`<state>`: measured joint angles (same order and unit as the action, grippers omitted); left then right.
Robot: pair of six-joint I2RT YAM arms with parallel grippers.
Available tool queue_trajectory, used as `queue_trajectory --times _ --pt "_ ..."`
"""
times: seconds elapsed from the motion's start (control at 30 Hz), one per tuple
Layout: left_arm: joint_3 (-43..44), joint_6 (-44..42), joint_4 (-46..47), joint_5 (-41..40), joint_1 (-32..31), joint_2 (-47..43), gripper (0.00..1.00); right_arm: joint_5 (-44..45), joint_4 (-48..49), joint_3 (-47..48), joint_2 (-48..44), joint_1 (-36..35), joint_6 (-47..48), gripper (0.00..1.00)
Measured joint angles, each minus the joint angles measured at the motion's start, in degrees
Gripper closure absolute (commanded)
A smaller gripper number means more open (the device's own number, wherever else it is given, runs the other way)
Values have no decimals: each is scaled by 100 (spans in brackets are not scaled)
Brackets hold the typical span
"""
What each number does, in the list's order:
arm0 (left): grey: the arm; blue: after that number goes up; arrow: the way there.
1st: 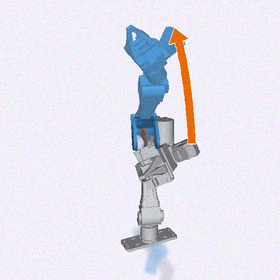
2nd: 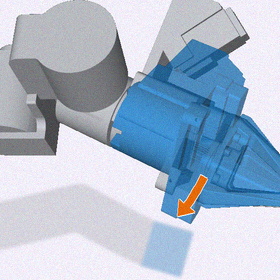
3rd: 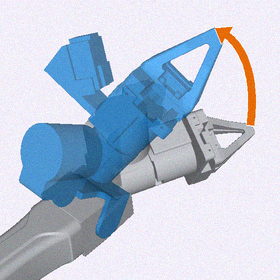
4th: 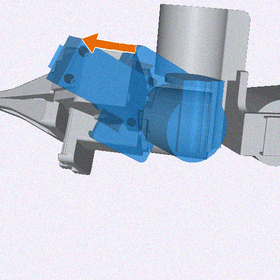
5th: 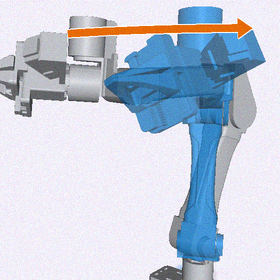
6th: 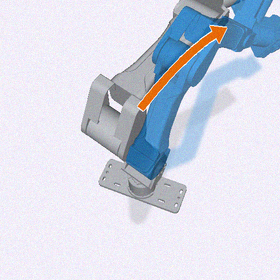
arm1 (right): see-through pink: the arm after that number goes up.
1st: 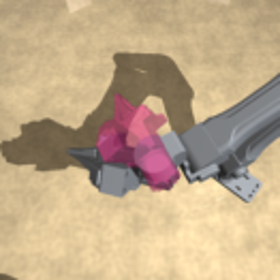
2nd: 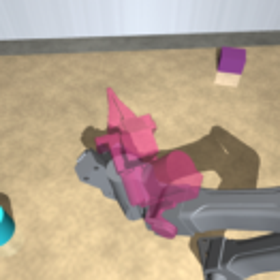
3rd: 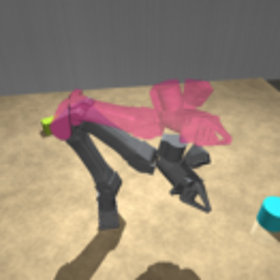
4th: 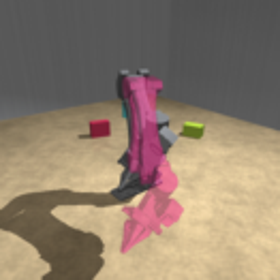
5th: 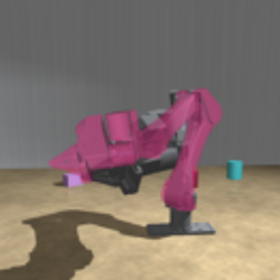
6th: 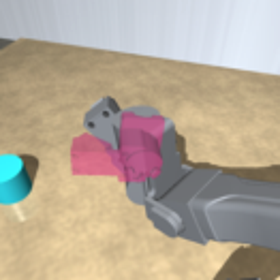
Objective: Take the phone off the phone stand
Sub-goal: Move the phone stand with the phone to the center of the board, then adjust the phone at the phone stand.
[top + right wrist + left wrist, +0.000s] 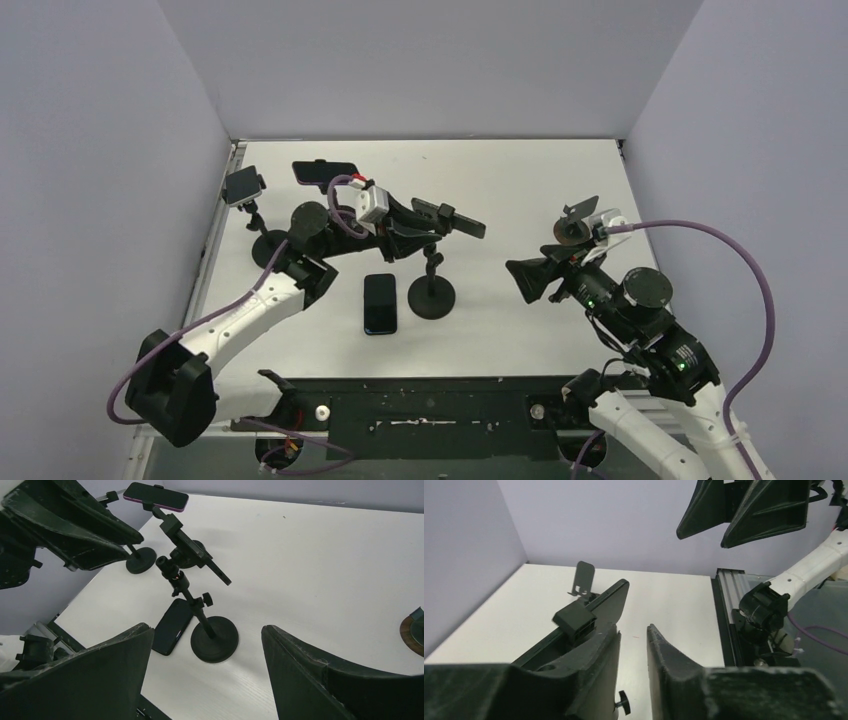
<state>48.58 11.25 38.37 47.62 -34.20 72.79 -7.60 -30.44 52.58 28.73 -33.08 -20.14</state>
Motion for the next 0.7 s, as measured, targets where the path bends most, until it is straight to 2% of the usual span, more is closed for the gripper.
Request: queue_trajectory --times 0.1,0.4,0.43,0.47,0.6,0.7 --pt "-151 85 -24 -284 7 -452 56 -83 173 0 210 0 52 19" --pt "-271 872 -688 -1438 0 -1696 51 -219 780 15 1082 0 459 19" --pt "-273 1014 -732 -1534 0 -1764 19 -227 817 28 1178 0 496 19" --pt "-278 1222 -785 -1674 0 -1840 5 -232 863 52 1307 0 553 19" --pt "-286 2164 -1290 -2323 -22 -2009 3 -227 1051 188 1821 0 796 20" --pt "-278 2739 -1705 -2524 -22 -1943 2 -212 1099 256 2072 0 977 21"
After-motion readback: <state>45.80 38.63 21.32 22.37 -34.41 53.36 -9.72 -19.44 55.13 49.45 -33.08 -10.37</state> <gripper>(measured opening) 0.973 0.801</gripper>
